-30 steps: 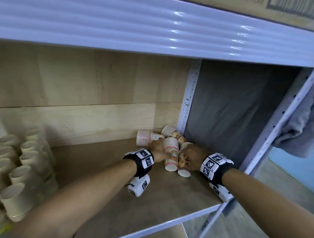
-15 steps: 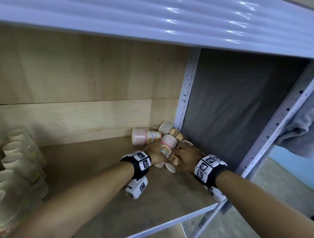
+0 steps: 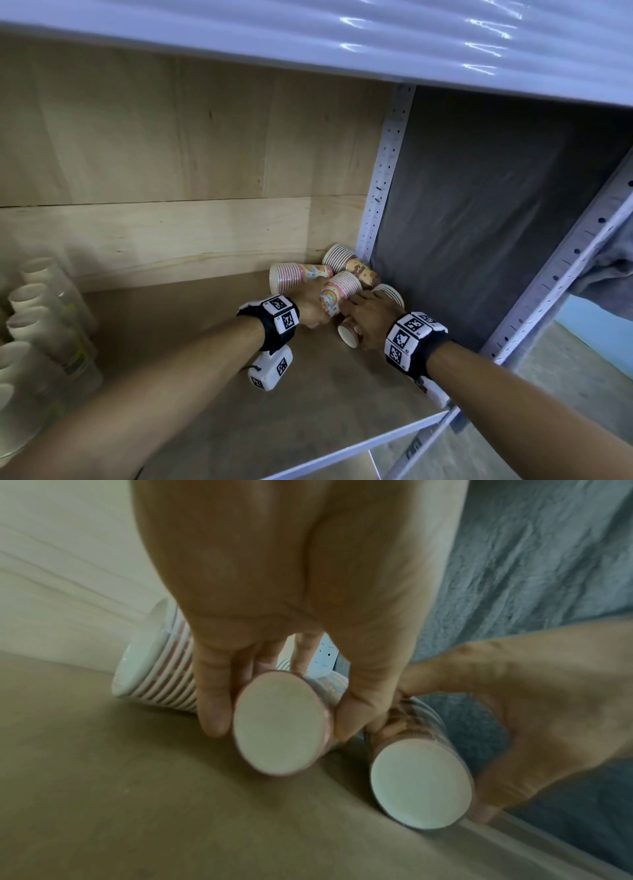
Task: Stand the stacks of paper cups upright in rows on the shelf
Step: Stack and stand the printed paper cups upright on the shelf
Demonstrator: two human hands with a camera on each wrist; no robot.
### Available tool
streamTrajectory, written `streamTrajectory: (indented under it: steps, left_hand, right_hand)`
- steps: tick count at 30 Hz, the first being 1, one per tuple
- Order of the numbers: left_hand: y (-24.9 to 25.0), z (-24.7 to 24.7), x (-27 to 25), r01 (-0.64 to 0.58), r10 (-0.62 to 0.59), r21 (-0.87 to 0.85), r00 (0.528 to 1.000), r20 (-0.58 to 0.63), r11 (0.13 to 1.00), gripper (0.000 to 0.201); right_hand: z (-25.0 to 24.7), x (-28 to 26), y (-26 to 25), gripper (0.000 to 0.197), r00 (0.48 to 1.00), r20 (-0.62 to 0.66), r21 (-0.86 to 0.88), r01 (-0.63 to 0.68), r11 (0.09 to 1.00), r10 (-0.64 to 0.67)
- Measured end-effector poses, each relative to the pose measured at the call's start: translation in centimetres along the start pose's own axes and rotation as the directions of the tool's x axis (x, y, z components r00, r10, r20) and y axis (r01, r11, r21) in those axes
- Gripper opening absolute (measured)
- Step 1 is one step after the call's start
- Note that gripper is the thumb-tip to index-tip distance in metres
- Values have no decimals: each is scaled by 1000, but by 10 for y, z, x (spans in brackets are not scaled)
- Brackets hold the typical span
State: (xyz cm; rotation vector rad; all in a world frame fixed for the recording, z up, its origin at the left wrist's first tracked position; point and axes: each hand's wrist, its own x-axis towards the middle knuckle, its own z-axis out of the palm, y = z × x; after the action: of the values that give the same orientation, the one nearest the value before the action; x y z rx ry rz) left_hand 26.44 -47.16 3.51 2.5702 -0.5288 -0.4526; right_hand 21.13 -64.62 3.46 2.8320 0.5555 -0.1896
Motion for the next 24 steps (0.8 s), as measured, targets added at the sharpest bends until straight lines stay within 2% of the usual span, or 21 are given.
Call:
streamTrajectory:
  steps: [4,7,13,15,18,24]
  left_hand:
    - [1,-13,-3,-21,21,20,1000,-12,1000,88]
    - [2,-22,-8,-44,44,-13,998,-43,999,78]
    - [6,-42,-18,-47,49,20,984,-171,999,49]
    - [8,-49,-20,-69,72,19,976,-204,997,43]
    - [11,-57,-23,-92,93,15,968,-235,996,40]
    - [20,-60,-25,-128,140,67,965,-224,990,47]
  right_hand:
    - [0,-3,-4,63,997,-73,52,10,999,-7]
    - [-3,-8,-7,52,987,-153,143,-22,990,44]
    - [-28,-8,-4,76,961,-197,354,-114,928,193]
    - [-40,-9,-3,74,944,-213,410,-149,900,254]
    - [-49,-9,0,53,913,-230,456,-205,866,337]
    - [-51,-5,2,41,873,-219,575,-246,780,436]
